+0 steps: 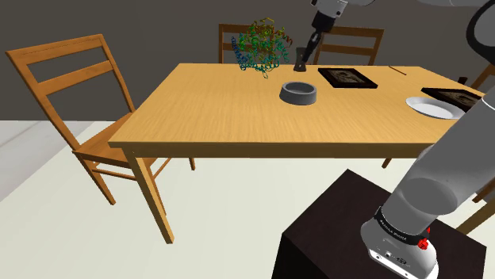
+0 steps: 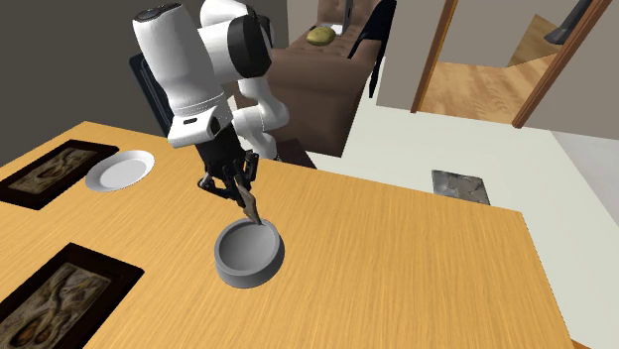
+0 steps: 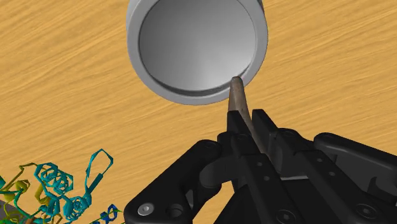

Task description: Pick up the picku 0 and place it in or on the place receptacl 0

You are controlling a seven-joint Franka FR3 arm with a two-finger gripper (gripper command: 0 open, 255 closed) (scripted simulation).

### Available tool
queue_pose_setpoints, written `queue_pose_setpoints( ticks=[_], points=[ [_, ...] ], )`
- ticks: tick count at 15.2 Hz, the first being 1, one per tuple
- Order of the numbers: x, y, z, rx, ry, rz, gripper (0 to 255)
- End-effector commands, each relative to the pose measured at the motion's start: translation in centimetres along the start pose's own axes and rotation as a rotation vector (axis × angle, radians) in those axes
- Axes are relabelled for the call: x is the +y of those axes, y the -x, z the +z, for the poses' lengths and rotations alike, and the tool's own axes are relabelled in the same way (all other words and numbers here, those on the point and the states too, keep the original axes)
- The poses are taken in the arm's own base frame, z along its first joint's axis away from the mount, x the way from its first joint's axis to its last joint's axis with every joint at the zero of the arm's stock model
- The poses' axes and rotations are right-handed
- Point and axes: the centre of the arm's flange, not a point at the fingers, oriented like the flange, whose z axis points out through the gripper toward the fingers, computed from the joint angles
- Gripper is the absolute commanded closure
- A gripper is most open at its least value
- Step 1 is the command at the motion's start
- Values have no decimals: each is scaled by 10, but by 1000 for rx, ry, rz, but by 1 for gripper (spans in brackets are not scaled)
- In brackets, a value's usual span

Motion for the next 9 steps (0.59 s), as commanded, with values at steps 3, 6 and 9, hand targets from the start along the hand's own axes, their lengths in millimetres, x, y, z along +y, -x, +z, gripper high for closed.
queue_pose_setpoints(
  ticks=[3, 6, 9],
  points=[
    [27, 15, 9, 0, 0, -2, 255],
    [27, 19, 24, 0, 0, -2, 255],
    [26, 24, 39, 0, 0, -2, 255]
  ],
)
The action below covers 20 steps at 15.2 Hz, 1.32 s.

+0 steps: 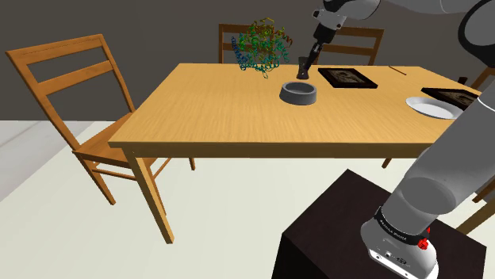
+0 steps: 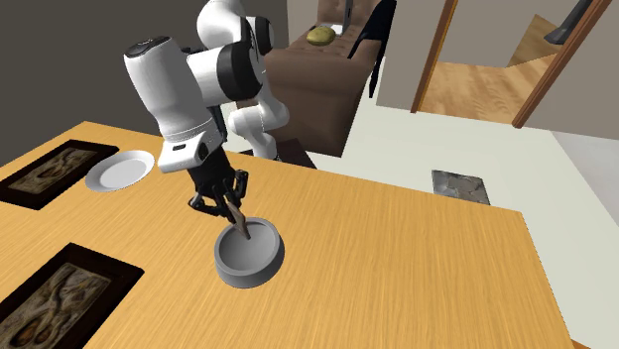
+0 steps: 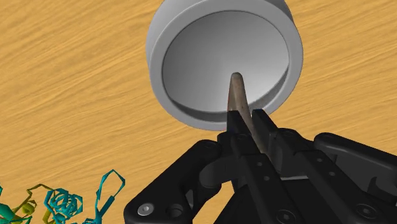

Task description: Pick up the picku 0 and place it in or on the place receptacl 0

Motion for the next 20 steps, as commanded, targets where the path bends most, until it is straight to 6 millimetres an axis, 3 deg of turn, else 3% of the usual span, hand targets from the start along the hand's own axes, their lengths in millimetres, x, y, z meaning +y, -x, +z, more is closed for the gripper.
queue_pose_setpoints(
  ticks=[1, 7, 15, 16, 20],
  points=[
    [0, 3, 9, 0, 1, 0, 255],
    [-1, 12, 40, 0, 1, 0, 255],
    [-1, 12, 40, 0, 1, 0, 255],
    [-1, 12, 40, 0, 1, 0, 0],
    [-1, 12, 40, 0, 1, 0, 0]
  ],
)
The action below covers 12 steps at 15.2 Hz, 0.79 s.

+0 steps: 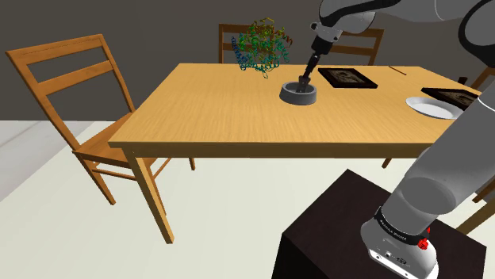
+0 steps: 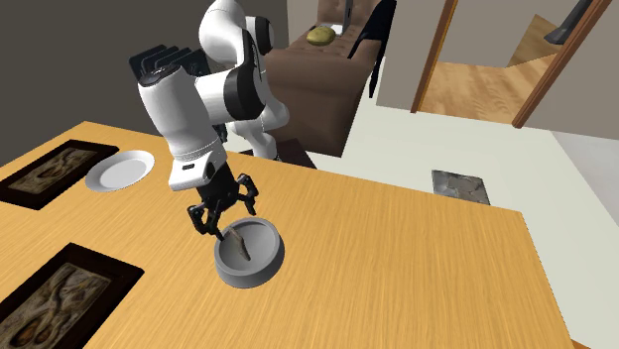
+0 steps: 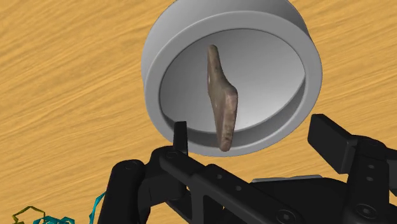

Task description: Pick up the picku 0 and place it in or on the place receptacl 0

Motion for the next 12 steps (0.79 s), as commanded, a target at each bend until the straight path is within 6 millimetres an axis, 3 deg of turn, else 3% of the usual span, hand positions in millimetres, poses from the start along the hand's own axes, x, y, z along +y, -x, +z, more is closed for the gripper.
queue_pose_setpoints(
  ticks=[1, 5, 12],
  points=[
    [0, 0, 0, 0, 0, 0, 0],
    [0, 0, -50, 0, 0, 0, 0],
    [0, 0, -50, 0, 0, 0, 0]
  ],
)
